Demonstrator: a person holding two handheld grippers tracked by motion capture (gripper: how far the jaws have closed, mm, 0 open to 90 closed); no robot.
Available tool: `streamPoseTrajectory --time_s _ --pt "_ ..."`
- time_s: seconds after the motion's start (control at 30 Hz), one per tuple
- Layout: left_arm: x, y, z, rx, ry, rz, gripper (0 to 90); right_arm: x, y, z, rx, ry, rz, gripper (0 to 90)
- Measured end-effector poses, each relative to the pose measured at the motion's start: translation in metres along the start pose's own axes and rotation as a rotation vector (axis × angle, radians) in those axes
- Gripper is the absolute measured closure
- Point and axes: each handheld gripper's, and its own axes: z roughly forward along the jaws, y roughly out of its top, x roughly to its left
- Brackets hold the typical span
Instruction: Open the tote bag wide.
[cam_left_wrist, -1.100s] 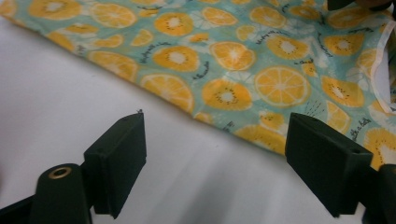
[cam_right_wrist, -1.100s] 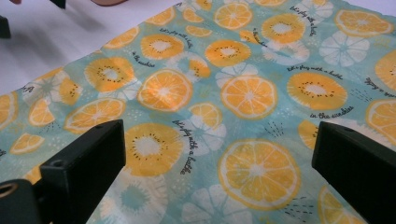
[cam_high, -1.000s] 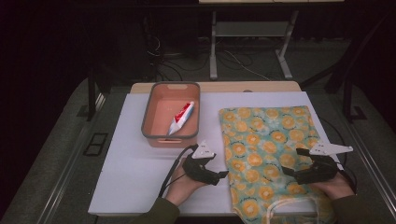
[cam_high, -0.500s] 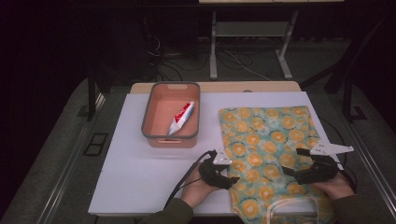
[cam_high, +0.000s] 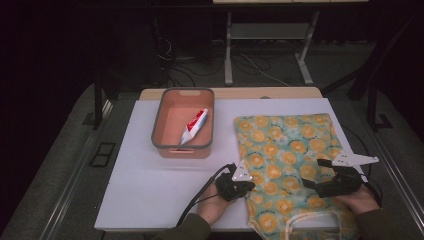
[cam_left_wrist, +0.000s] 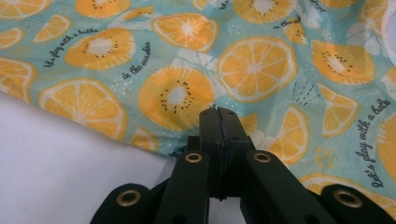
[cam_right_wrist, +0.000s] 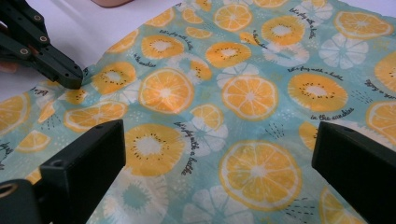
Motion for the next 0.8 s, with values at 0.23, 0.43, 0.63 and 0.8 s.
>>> streamPoseTrajectory --time_s 0.23,0.43,0.63,0.8 --pt "0.016 0.004 -0.009 -0.005 0.069 0.002 90.0 0.0 0.002 -0.003 -0.02 -0.003 0.001 2.7" --pt "0.05 0.005 -0.015 -0.014 0.162 -0.041 90.0 0.0 0.002 -0.004 -0.023 -0.003 0.004 2.7" --pt "0.069 -0.001 -0.012 -0.008 0.205 -0.085 90.0 -0.001 0.002 -0.004 -0.019 -0.003 0.005 2.7" --pt "0.065 0.001 -0.019 -0.034 0.226 -0.091 70.0 -0.001 0.001 -0.003 -0.017 -0.004 0.004 2.7"
